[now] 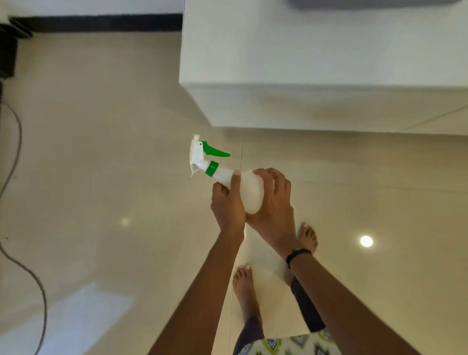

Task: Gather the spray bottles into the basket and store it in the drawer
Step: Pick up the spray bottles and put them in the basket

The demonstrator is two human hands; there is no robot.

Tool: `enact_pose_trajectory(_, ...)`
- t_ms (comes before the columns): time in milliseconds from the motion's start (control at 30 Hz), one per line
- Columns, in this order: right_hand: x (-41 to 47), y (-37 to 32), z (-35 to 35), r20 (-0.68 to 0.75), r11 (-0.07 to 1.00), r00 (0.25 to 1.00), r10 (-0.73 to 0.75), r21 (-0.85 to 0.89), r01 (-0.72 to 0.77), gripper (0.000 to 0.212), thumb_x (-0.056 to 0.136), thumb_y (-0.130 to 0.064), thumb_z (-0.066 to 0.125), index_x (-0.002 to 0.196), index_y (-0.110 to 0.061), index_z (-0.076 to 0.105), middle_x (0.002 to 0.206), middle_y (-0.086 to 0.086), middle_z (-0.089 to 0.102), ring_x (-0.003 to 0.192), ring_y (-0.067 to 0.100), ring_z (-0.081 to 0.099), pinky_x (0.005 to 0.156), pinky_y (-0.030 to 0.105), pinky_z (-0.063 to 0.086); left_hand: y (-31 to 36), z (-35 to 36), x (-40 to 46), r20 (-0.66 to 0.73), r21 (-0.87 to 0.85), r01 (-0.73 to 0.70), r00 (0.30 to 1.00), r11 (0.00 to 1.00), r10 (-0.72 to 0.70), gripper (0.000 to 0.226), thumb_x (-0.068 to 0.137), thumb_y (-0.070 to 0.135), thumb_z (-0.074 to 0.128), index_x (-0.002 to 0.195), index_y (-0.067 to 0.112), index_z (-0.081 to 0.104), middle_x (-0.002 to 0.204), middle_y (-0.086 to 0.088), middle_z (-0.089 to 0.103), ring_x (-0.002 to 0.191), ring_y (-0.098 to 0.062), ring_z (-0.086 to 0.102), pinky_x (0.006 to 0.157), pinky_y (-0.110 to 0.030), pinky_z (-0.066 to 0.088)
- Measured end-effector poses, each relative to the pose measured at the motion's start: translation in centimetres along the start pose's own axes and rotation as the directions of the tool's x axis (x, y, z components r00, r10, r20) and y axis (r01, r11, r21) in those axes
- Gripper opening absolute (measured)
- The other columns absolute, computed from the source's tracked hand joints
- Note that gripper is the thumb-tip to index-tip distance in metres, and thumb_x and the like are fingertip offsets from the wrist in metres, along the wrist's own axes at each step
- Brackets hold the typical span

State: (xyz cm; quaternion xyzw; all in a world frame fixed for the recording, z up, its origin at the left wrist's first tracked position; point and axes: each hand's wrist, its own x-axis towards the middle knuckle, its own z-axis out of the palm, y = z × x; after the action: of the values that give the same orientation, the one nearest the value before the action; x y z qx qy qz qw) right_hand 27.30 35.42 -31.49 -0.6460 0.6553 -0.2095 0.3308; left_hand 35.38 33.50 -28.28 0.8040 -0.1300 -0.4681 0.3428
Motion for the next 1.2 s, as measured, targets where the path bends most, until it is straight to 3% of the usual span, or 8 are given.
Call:
enact_pose_trajectory(167,4.7,-2.6,-9.2,-0.025,0.993,0.997,-0.071,0.093,0.073,0.087,0.062,-0.037,0.085,0.131,-0.023,0.035,0.137,0.005,0.036,0.125,0.022,0.035,0.079,0.025,0.050,9.8,3.2,-3.0,0.149,-0.070,-0.160,0.974,0.985,0.169,0.015,0.089,0.037,0.058,0.102,0.029,0.057,0.092,0.015,0.060,0.090,-0.008,0.059,0.071,-0.022,0.047)
enact_pose_trajectory(300,9.3,-3.5,-17.8,0.108,0.973,0.987,-0.115,0.214,0.090,0.082,0.068,-0.041,0.080,0.136,-0.022,0.037,0.136,-0.002,0.040,0.120,0.015,0.041,0.095,0.028,0.043,16.3,6.0,-4.9,0.406,-0.029,-0.336,0.857,0.941,0.318,0.029,0.092,0.031,0.055,0.120,0.028,0.052,0.106,0.013,0.064,0.097,-0.004,0.061,0.078,-0.025,0.052)
enact_pose_trajectory(433,13.1,-4.6,-24.8,0.220,0.905,0.966,-0.132,0.425,0.027,0.041,0.087,-0.023,0.065,0.119,-0.033,0.043,0.109,-0.019,0.050,0.099,-0.010,0.051,0.083,0.012,0.043,21.1,9.8,-6.4,0.556,0.002,-0.525,0.708,0.851,0.435,0.026,0.093,0.022,0.054,0.118,0.027,0.051,0.106,0.008,0.064,0.098,-0.006,0.062,0.085,-0.027,0.051)
enact_pose_trajectory(533,15.9,-4.3,-28.4,0.111,0.894,0.986,-0.125,0.444,0.064,0.033,0.092,-0.011,0.057,0.117,-0.030,0.047,0.102,-0.025,0.053,0.091,-0.021,0.052,0.075,-0.001,0.039,24.4,12.8,-7.5,0.643,-0.056,-0.607,0.585,0.793,0.494,0.030,0.093,0.013,0.053,0.114,0.034,0.047,0.104,0.011,0.062,0.094,0.003,0.060,0.081,-0.016,0.049)
enact_pose_trajectory(767,22.4,-1.9,-32.6,-0.182,0.914,0.982,-0.047,0.389,0.115,0.026,0.090,-0.019,0.063,0.115,-0.014,0.059,0.094,-0.004,0.065,0.081,-0.004,0.060,0.062,0.007,0.039,31.0,19.9,-6.5,0.706,-0.167,-0.652,0.445,0.740,0.551,0.037,0.090,0.010,0.055,0.118,0.033,0.046,0.108,0.007,0.061,0.100,-0.003,0.058,0.089,-0.022,0.047)
enact_pose_trajectory(933,27.5,0.4,-33.7,-0.366,0.957,0.930,0.030,0.278,0.079,0.031,0.087,-0.027,0.065,0.114,-0.012,0.059,0.092,-0.005,0.067,0.078,0.011,0.061,0.064,0.025,0.047,33.4,25.5,-3.8,0.743,-0.163,-0.650,0.414,0.742,0.526,0.044,0.091,0.012,0.054,0.133,0.017,0.044,0.116,0.003,0.061,0.100,0.000,0.058,0.089,-0.017,0.047)
enact_pose_trajectory(1067,30.6,2.5,-33.2,-0.520,0.965,0.838,0.165,0.259,-0.029,0.039,0.084,-0.031,0.069,0.117,-0.012,0.059,0.089,-0.011,0.062,0.075,0.003,0.057,0.063,0.007,0.043,33.1,29.5,-1.6,0.764,-0.092,-0.647,0.441,0.757,0.471,0.040,0.094,0.020,0.053,0.133,0.019,0.044,0.114,-0.004,0.062,0.104,-0.007,0.059,0.088,-0.017,0.048)
enact_pose_trajectory(1200,32.2,5.1,-31.3,-0.554,0.915,0.761,0.338,0.384,-0.127,0.043,0.085,-0.018,0.070,0.124,-0.007,0.054,0.107,-0.001,0.067,0.095,0.010,0.063,0.084,0.024,0.055,32.0,32.0,-0.5,0.790,-0.052,-0.587,0.471,0.808,0.392,0.041,0.096,0.013,0.049,0.134,0.023,0.038,0.107,0.024,0.051,0.098,0.015,0.053,0.083,-0.005,0.043)
